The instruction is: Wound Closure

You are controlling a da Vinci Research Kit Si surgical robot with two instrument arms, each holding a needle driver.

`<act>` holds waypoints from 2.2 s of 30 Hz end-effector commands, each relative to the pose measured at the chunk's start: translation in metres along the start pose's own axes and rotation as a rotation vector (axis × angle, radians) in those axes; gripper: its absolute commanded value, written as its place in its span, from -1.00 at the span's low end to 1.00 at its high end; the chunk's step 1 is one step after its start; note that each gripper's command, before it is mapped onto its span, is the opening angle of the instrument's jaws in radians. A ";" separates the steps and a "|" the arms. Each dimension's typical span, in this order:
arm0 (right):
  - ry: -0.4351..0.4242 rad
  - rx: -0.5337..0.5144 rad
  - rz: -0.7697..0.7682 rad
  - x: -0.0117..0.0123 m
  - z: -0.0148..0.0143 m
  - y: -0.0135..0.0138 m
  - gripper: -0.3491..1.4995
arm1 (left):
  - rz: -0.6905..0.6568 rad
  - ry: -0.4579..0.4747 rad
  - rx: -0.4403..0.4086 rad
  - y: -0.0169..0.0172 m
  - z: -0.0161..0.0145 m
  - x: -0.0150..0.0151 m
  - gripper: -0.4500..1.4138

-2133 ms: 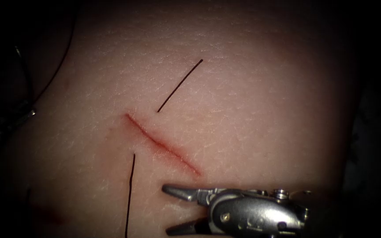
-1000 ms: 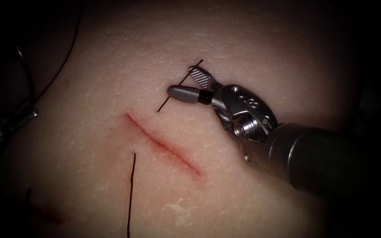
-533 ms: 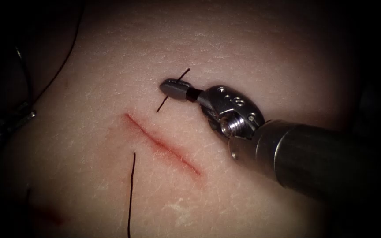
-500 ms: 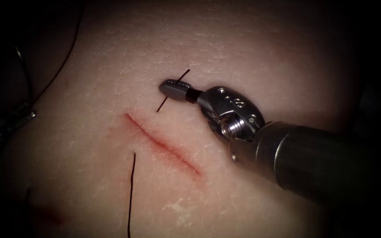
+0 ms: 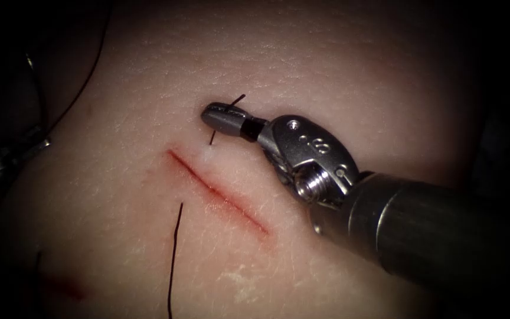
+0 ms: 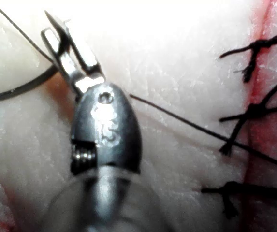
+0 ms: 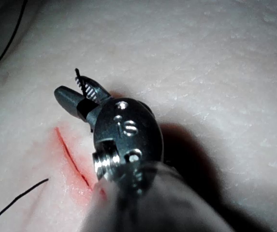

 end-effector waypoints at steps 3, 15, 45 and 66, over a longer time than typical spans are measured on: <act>0.021 0.005 -0.013 -0.0009 0.0005 -0.0001 0.58 | -0.005 -0.011 0.005 -0.0001 0.0007 -0.0018 -1.00; 0.053 0.030 -0.044 -0.0011 -0.0020 0.0001 0.73 | -0.172 -0.077 0.103 -0.0038 0.0016 -0.0059 0.53; 0.052 0.029 -0.309 -0.0019 -0.0054 -0.0001 0.64 | -0.081 -0.031 -0.148 0.0015 -0.0018 0.0097 0.53; -0.089 0.108 -0.470 -0.0020 -0.0072 0.0002 0.76 | 0.275 -0.195 -0.503 0.0164 0.0071 0.0115 0.48</act>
